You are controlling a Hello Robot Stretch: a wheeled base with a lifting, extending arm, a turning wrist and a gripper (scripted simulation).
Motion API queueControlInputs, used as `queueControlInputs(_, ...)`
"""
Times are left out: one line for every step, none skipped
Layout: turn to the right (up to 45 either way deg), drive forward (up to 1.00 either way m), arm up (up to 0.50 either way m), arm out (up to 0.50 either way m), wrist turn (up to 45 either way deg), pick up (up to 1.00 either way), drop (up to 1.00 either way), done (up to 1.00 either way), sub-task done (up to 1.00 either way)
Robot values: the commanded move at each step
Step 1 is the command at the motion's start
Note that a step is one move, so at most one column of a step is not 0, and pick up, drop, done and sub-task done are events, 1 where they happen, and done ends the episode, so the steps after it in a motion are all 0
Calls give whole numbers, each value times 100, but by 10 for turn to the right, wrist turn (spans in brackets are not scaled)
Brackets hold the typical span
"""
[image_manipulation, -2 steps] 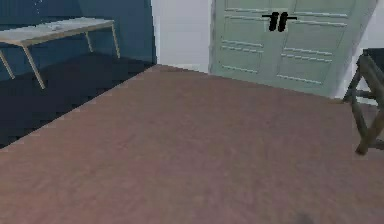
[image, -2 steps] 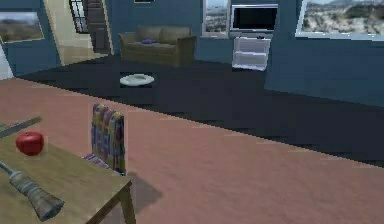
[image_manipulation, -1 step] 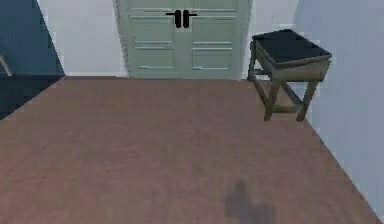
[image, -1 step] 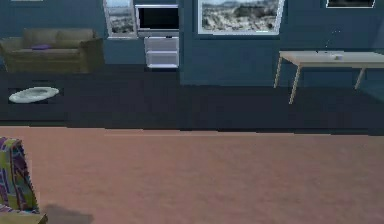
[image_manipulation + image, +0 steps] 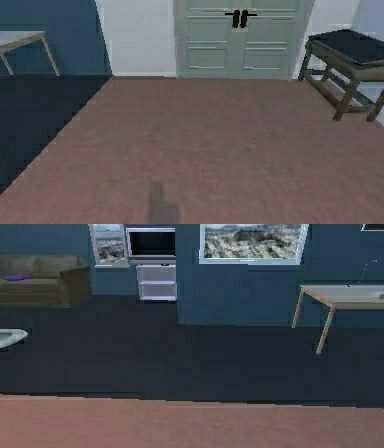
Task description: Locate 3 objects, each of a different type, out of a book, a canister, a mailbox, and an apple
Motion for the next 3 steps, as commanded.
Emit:
queueControlInputs(-390,0,0,0,0,0,0,0,0)
queueControlInputs(0,90,0,0,0,0,0,0,0)
queueControlInputs(-270,0,0,0,0,0,0,0,0)
